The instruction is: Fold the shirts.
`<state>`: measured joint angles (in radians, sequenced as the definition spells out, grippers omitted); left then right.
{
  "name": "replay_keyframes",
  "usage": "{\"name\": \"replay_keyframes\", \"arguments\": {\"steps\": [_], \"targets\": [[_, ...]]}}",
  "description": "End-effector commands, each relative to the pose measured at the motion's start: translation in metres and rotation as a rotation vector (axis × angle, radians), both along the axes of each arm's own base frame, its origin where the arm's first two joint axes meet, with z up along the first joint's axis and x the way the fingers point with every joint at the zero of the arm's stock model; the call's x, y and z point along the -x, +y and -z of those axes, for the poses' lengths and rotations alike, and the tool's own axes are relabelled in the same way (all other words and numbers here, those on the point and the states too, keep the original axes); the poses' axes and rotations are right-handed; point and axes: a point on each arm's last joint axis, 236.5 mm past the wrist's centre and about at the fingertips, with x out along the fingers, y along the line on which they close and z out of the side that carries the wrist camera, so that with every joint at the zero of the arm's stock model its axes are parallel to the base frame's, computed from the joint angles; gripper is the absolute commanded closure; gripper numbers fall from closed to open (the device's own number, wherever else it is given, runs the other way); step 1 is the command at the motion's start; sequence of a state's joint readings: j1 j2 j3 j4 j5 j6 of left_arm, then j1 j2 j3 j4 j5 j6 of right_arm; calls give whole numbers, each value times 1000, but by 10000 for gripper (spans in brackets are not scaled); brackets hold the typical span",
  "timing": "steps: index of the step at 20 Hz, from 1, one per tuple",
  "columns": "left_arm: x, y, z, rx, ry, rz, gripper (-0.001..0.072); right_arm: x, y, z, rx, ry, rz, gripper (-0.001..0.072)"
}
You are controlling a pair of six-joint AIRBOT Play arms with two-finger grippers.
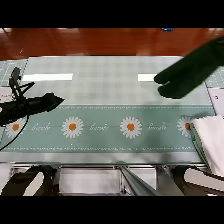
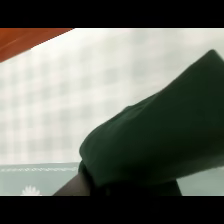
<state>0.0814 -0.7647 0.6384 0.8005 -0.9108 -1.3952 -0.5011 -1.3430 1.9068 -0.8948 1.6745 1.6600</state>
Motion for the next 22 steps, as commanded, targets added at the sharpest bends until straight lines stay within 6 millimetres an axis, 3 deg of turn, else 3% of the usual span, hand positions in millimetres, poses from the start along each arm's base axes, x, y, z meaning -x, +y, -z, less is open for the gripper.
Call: {"name": "replay_keyframes", "arguments": {"steps": [1,4,6,8,12,15,16,18,21,22], "targets": [[-7,4,-3,-5,-24,-25,690,59,-67,4,63,116,180,688],[-17,11,-8,-14,-65,-63,691,103,-106,-2,83,132,331,688],[-24,16,-12,-36,-105,-73,691,141,-124,13,98,185,449,688],[-28,20,-15,-51,-132,-84,691,191,-133,46,109,300,575,688],[-36,26,-17,-74,-167,-98,690,318,-133,123,123,655,911,687],[-38,26,-11,-102,-170,-74,690,374,-122,146,207,862,995,687],[-39,26,-9,-101,-164,-75,690,385,-120,150,235,920,996,671],[-40,27,-4,-102,-153,-75,691,389,-117,161,250,975,963,302],[-59,45,-6,-137,-204,-149,690,375,-126,170,249,972,913,321],[-70,57,-13,-152,-248,-203,690,355,-126,176,209,944,856,466]]}}
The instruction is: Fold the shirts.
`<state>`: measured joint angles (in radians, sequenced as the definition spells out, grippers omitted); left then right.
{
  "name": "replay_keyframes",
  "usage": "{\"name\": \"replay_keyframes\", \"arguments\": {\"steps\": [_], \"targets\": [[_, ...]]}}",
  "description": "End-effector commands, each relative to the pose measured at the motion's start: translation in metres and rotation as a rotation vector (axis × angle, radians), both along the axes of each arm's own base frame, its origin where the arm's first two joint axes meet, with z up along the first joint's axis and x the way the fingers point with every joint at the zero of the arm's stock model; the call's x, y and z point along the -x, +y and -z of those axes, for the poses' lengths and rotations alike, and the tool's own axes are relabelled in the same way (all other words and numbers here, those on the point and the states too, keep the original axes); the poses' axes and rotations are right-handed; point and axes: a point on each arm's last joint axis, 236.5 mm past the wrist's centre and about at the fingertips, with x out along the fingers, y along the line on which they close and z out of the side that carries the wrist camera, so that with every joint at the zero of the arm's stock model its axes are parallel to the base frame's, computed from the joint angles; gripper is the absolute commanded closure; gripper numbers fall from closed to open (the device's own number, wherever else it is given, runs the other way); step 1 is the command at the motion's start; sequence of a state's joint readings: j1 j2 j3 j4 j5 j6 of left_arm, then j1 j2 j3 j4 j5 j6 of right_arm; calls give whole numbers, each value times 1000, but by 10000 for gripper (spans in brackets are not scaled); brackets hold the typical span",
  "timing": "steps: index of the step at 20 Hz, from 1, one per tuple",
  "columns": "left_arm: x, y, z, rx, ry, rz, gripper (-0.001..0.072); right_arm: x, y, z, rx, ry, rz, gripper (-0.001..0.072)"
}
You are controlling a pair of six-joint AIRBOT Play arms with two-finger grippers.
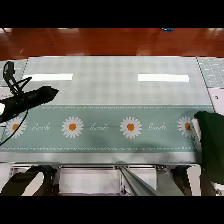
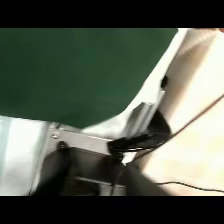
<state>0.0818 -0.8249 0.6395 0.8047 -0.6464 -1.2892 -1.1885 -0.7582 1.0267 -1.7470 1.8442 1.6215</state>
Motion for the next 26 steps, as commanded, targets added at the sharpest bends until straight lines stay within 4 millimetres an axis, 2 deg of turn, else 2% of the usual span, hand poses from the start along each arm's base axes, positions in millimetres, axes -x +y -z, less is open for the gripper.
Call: {"name": "replay_keyframes", "arguments": {"steps": [1,2,3,4,5,6,7,8,9,10,11,12,13,14,15,17,26], "targets": [[-32,32,-22,-51,-122,-118,690,-46,-3,13,-79,-85,-98,642],[-40,36,-39,-55,-138,-107,690,-94,-4,8,-93,-226,-181,686],[-46,34,-61,-46,-139,-69,691,-157,0,-8,-89,-409,-295,687],[-53,27,-85,-43,-152,-20,691,-217,13,-30,-73,-570,-417,687],[-63,16,-112,-51,-179,37,691,-278,40,-55,-52,-713,-571,687],[-73,4,-133,-61,-204,93,691,-325,75,-72,-34,-804,-716,687],[-84,-12,-147,-75,-211,155,691,-364,119,-82,-24,-863,-858,687],[-91,-28,-145,-95,-177,215,692,-397,170,-83,-19,-902,-999,687],[-91,-43,-129,-128,-81,269,692,-418,217,-72,-10,-882,-1135,687],[-84,-52,-103,-195,25,310,692,-428,251,-48,6,-801,-1247,687],[-81,-52,-72,-308,101,315,692,-430,271,-17,35,-680,-1330,687],[-78,-45,-41,-383,180,266,691,-426,278,16,70,-538,-1375,687],[-71,-33,-16,-435,260,235,691,-419,273,44,86,-404,-1393,688],[-62,-24,3,-438,338,204,691,-407,266,65,65,-293,-1384,688],[-57,-19,12,-436,378,200,691,-395,260,81,29,-204,-1376,687],[-53,-15,14,-436,401,197,690,-387,249,91,24,-127,-1368,687],[-54,-15,19,-437,411,200,690,-386,249,91,21,-123,-1367,686]]}}
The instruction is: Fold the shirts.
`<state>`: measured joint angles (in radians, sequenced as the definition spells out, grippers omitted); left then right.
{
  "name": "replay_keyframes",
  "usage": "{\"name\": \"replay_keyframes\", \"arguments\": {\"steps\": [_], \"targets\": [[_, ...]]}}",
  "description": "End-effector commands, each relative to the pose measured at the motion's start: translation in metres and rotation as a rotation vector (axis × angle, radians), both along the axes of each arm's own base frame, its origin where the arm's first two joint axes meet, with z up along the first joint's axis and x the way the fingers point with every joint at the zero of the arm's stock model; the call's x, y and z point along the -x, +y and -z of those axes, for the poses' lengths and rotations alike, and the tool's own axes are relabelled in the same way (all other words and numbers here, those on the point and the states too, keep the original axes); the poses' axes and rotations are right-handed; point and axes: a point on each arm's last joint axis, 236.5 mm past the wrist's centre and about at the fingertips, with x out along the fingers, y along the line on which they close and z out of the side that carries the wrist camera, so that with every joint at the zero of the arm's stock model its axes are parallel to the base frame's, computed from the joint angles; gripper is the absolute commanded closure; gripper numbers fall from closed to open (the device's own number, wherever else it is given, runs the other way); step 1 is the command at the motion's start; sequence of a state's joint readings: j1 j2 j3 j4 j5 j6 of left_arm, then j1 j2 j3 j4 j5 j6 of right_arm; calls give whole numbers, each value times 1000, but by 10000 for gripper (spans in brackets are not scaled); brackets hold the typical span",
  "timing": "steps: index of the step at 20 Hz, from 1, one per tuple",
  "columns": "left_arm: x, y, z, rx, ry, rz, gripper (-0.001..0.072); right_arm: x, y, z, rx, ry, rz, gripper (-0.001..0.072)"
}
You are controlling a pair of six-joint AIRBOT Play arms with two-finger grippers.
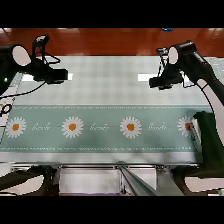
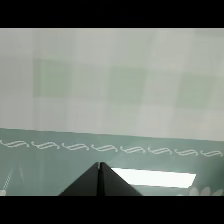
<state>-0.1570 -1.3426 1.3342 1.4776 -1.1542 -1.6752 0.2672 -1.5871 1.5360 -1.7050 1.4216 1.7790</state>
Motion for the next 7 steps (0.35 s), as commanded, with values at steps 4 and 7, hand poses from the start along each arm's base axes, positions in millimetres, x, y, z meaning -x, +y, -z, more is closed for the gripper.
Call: {"name": "replay_keyframes", "arguments": {"steps": [4,7], "targets": [[1,2,6,-11,17,-3,690,2,-1,2,10,10,0,686],[1,2,6,-11,18,-3,690,2,-1,2,10,10,0,686]]}}
